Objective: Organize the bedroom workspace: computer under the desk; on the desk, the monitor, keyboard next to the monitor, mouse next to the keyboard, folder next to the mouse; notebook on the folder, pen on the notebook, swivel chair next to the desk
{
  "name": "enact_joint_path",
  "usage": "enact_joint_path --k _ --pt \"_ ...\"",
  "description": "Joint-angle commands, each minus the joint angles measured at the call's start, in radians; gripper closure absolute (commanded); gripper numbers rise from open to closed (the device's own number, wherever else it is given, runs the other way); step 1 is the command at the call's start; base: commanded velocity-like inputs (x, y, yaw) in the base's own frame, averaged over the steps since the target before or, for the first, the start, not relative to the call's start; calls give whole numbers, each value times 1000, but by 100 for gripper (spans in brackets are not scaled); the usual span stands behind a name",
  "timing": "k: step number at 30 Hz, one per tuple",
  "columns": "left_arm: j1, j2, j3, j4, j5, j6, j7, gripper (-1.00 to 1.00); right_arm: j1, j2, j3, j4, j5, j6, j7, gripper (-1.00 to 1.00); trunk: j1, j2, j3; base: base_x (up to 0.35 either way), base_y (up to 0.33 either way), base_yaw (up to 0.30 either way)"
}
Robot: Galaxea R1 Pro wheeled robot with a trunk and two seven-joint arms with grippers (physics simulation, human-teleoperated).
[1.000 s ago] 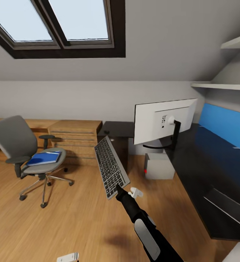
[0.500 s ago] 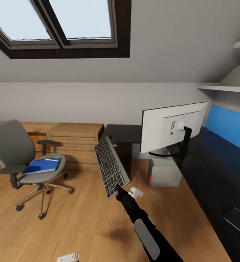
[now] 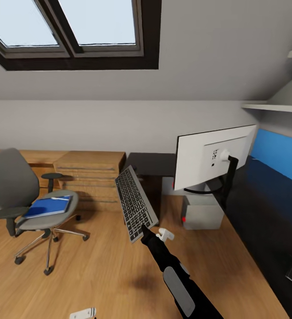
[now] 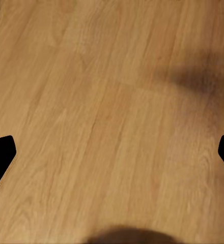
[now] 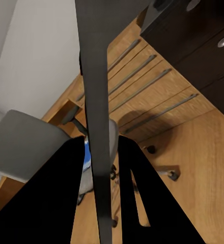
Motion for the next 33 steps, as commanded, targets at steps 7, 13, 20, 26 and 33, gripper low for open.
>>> enact_joint_path --k 7,13,20,26,33 --pt "0 0 -1 1 10 5 3 -100 -1 0 2 1 -11 -5 4 100 0 -1 -1 81 39 -2" --pt "0 0 0 2 9 5 2 -100 -1 1 3 1 -11 -5 4 100 0 -1 -1 139 112 -133" --pt "0 0 0 6 10 5 4 -100 -1 1 3 1 -11 -5 4 100 0 -1 -1 69 48 -143" --pt "0 0 0 7 9 4 2 -100 -1 1 3 1 -11 -5 4 100 0 -1 -1 158 130 -136" --pt "0 0 0 7 9 4 3 -100 -1 1 3 1 -11 -1 8 100 0 -1 -1 128 35 -8"
